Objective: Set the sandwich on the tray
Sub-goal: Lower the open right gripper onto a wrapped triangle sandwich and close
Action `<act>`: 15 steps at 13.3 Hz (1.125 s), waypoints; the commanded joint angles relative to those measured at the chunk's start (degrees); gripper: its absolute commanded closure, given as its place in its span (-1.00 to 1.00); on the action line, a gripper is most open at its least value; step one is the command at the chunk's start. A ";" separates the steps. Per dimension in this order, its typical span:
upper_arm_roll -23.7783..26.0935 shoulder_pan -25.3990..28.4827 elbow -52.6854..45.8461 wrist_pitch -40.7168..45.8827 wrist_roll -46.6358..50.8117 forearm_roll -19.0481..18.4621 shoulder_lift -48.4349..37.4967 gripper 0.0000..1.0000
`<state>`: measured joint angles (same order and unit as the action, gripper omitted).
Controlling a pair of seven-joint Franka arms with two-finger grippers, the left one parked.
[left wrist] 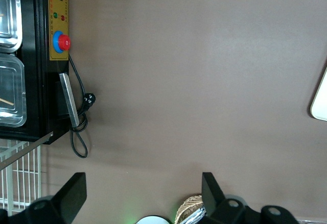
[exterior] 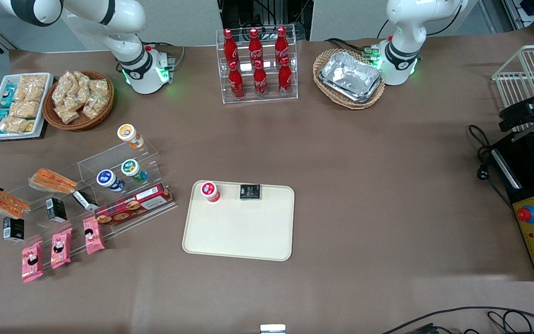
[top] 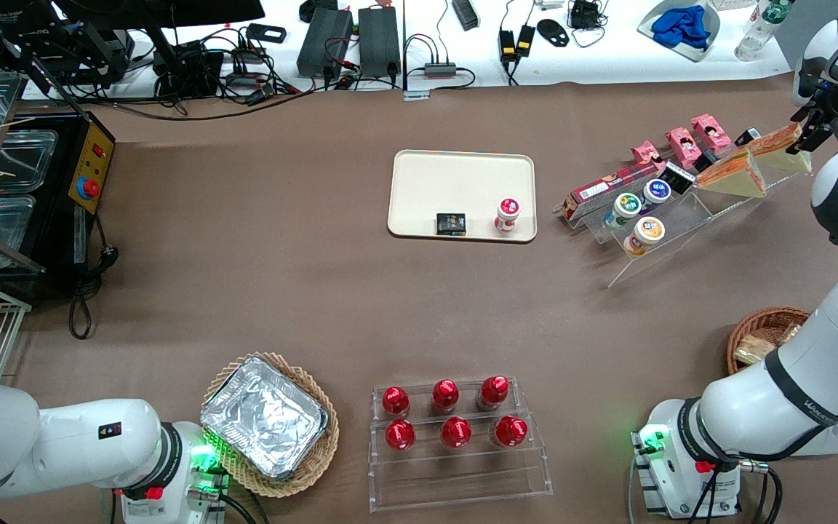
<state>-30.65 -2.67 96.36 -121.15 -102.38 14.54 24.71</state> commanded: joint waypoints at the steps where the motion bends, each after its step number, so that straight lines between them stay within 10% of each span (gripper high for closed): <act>1: -0.02 0.12 0.58 -1.37 -1.16 2.60 0.07 -0.48; 6: -0.02 0.12 0.14 -1.02 -0.89 2.87 0.25 0.69; 15: 0.06 1.08 -10.75 11.97 9.47 4.10 -2.04 0.83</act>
<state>-30.51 -2.32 90.86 -114.90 -95.56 17.41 23.33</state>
